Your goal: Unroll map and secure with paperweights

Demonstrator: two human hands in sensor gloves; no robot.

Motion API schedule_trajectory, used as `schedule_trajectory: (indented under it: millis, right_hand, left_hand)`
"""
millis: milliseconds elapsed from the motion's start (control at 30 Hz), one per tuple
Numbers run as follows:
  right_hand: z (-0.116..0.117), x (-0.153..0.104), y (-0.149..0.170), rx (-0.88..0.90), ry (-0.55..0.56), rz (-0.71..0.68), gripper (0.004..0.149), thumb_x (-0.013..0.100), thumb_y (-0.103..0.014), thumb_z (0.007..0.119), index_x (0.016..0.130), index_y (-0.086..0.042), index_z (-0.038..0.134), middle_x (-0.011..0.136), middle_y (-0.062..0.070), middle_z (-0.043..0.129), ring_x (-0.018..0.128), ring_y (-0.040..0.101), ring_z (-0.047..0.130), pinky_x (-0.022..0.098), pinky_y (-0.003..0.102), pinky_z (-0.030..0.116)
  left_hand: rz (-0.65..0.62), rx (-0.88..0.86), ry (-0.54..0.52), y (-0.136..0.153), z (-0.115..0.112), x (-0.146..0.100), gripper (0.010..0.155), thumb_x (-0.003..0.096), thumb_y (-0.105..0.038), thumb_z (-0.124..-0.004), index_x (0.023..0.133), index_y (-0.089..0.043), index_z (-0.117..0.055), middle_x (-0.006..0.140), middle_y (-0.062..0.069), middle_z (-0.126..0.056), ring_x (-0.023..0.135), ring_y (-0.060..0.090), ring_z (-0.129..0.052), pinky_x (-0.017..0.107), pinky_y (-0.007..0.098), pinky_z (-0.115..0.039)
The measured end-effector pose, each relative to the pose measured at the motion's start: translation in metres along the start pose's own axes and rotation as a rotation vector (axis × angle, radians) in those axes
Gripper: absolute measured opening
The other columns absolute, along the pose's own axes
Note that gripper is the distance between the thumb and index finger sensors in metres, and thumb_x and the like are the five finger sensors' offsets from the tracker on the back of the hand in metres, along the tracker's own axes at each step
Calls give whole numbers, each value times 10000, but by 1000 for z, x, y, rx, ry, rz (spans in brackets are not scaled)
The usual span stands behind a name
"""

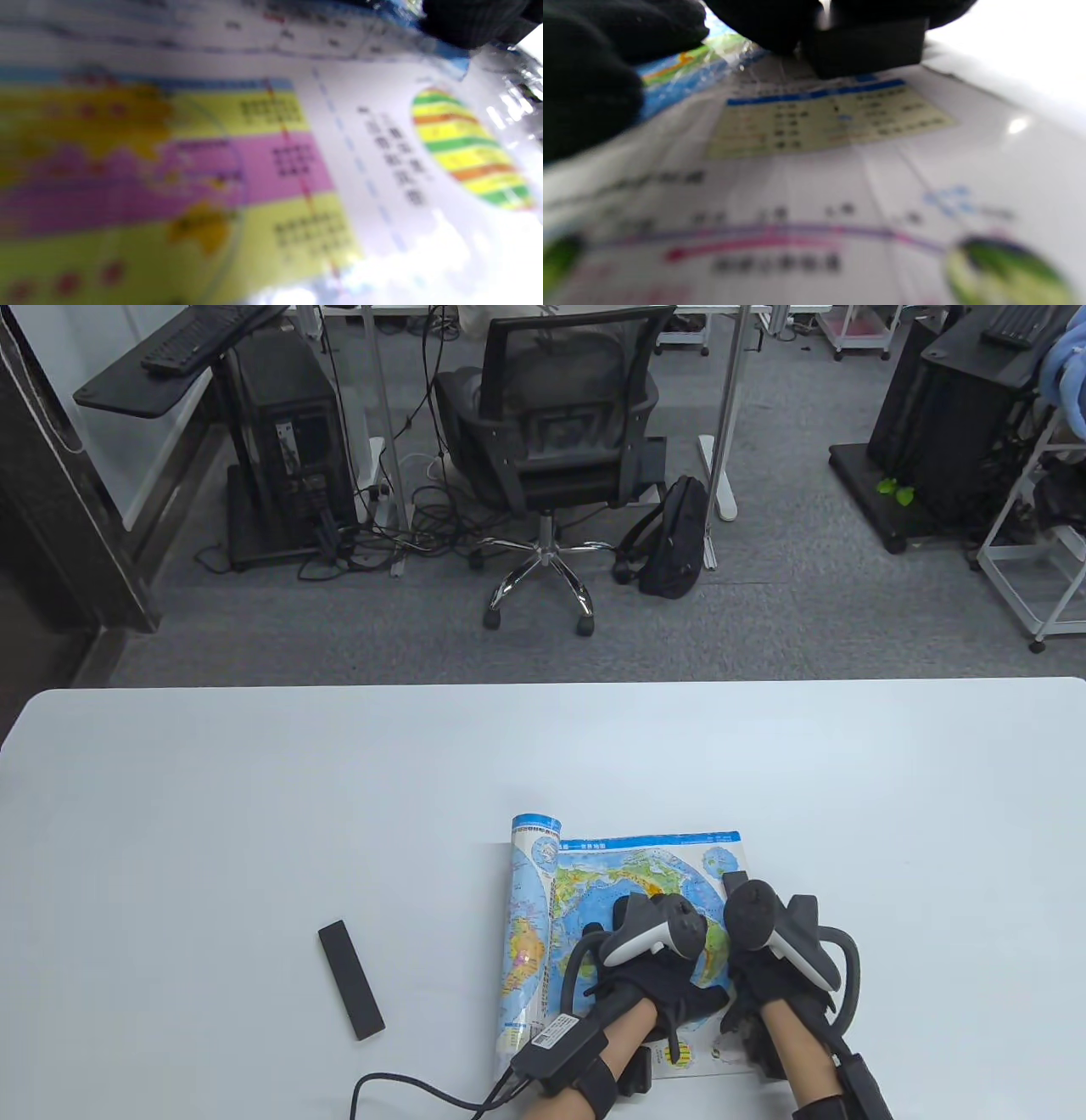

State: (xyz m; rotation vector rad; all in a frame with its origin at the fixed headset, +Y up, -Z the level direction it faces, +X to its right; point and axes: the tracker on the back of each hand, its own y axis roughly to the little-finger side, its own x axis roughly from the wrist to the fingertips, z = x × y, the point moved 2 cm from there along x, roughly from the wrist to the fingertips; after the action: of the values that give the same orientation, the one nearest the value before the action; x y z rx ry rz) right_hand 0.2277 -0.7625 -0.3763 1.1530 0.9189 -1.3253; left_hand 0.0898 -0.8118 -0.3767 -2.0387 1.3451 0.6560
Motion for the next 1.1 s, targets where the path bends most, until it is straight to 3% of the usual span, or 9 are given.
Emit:
schedule_trajectory:
  millis: [200, 267, 467, 600, 733, 1100]
  right_hand:
    - [2, -1, 1, 3, -7, -7, 526, 521, -160, 739, 999, -99, 528, 1054, 305, 471, 732, 499, 632, 484, 509, 717]
    - [2, 0, 1, 11, -16, -8, 527, 521, -156, 740, 998, -95, 525, 1053, 307, 464, 732, 501, 626, 484, 514, 712]
    - [2, 1, -3, -34, -33, -3, 530, 525, -152, 728, 1000, -84, 504, 1052, 319, 454, 738, 507, 626, 490, 522, 709]
    - [2, 1, -3, -34, -35, -4, 530, 524, -150, 727, 1000, -82, 502, 1049, 325, 454, 739, 510, 623, 493, 526, 705]
    - [2, 1, -4, -38, -41, -2, 530, 525, -150, 726, 999, -81, 499, 1047, 327, 453, 742, 509, 623, 497, 529, 703]
    - [2, 2, -7, -71, -68, 0, 540, 527, -149, 718, 1004, -74, 476, 1051, 335, 434, 761, 512, 615, 519, 560, 684]
  left_hand:
    - [-9, 64, -95, 12, 6, -14, 813, 503, -700, -542, 1018, -405, 13, 1054, 57, 173, 974, 390, 71, 660, 620, -102]
    - [6, 74, -106, 25, 8, -22, 836, 498, -707, -539, 1023, -367, 15, 1060, 77, 156, 974, 406, 62, 656, 644, -112]
    - [213, 87, -50, 102, 16, -53, 885, 506, -733, -490, 956, -331, 157, 1023, 117, 219, 946, 430, 111, 633, 663, -82]
    - [278, 20, -94, 151, 21, -76, 875, 518, -685, -536, 974, -306, 107, 1025, 134, 195, 936, 445, 104, 626, 630, -45]
    - [302, -46, -34, 191, 18, -93, 908, 503, -712, -523, 982, -264, 105, 1025, 134, 191, 931, 412, 132, 618, 631, -24]
    - [300, -51, -111, 230, 31, -113, 715, 549, -502, -632, 1063, -319, -169, 1130, 41, -54, 995, 374, 12, 646, 622, -77]
